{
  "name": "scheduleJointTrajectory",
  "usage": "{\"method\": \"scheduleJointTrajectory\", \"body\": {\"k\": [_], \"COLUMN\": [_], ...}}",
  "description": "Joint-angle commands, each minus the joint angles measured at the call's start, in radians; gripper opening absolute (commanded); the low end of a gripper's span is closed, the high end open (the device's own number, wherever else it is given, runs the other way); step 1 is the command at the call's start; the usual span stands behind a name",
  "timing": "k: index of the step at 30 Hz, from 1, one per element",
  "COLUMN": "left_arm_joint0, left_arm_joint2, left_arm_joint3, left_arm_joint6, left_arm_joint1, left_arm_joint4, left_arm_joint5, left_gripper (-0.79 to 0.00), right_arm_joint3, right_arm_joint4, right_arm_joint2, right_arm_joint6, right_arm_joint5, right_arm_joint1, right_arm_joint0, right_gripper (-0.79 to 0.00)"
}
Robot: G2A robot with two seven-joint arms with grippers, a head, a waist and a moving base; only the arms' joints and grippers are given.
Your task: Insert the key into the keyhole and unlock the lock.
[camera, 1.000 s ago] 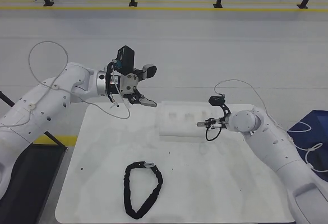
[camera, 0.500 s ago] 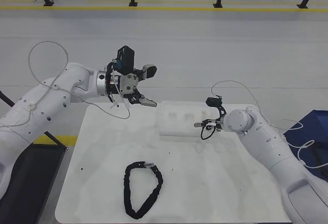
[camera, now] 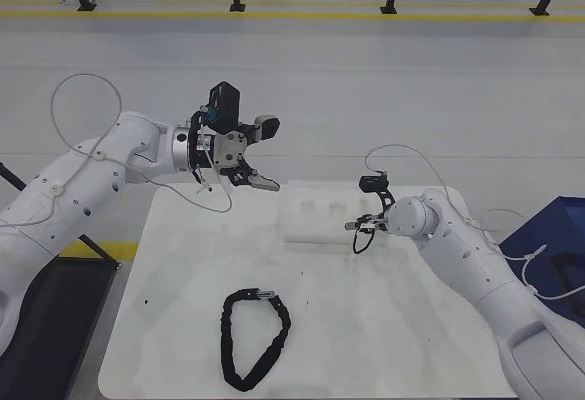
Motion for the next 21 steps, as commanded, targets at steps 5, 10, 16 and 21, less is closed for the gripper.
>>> {"method": "scheduleJointTrajectory", "body": {"k": [5,10,16,21], "left_arm_joint0": [0.0,0.0,0.0,0.0], "left_arm_joint2": [0.0,0.0,0.0,0.0], "left_arm_joint3": [0.0,0.0,0.0,0.0], "left_arm_joint6": [0.0,0.0,0.0,0.0], "left_arm_joint1": [0.0,0.0,0.0,0.0], "left_arm_joint4": [0.0,0.0,0.0,0.0], "left_arm_joint5": [0.0,0.0,0.0,0.0], "left_gripper": [0.0,0.0,0.0,0.0], "right_arm_joint3": [-0.046,-0.057,-0.08,-0.074], "right_arm_joint4": [-0.052,-0.085,-0.15,-0.169], "right_arm_joint2": [-0.01,-0.011,-0.03,-0.032], "right_arm_joint6": [0.045,0.062,0.071,0.08], "right_arm_joint5": [0.103,0.126,0.185,0.215], "right_arm_joint1": [-0.008,-0.013,-0.028,-0.04], "right_arm_joint0": [-0.007,-0.014,-0.012,-0.012], "right_gripper": [0.0,-0.018,-0.397,-0.443]}}
